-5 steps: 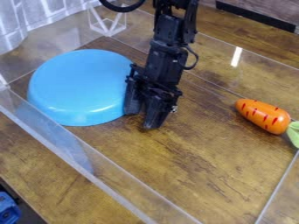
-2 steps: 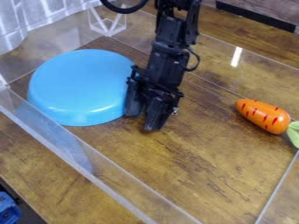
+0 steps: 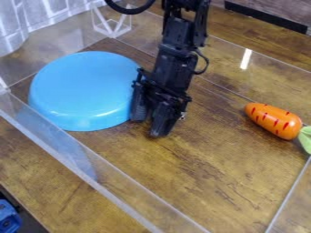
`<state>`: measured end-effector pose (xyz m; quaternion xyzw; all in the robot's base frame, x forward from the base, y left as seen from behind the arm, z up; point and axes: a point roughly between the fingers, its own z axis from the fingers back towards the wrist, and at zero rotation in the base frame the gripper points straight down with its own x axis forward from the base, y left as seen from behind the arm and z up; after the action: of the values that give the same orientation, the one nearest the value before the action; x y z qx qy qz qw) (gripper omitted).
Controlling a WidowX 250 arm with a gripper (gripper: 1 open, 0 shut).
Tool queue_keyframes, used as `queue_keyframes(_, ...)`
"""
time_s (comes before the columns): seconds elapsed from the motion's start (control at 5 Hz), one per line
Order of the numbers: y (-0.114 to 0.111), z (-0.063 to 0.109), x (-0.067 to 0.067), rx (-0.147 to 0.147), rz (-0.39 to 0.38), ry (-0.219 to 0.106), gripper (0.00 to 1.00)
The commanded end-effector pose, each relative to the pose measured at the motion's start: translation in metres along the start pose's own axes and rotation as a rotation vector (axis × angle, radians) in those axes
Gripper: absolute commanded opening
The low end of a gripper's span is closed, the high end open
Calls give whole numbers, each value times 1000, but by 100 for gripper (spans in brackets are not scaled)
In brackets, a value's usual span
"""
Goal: Remove the purple eggplant from the blue tray and put it on the table
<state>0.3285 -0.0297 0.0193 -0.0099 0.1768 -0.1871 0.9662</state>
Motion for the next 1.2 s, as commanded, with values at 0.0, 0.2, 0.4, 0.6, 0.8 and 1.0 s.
queue_keyframes(0.0, -12, 8, 5, 10, -42, -26, 0)
queue_keyframes(0.2, -15, 7, 6, 10, -49, -24, 0)
queue_keyframes(0.4, -17, 7, 6, 9, -55, -21, 0)
queue_keyframes(0.6, -19, 6, 7, 9, -61, -18, 0)
queue_keyframes(0.8, -21, 5, 7, 7, -66, -16, 0)
queue_keyframes(1.0, -22, 5, 7, 5, -71, -12, 0)
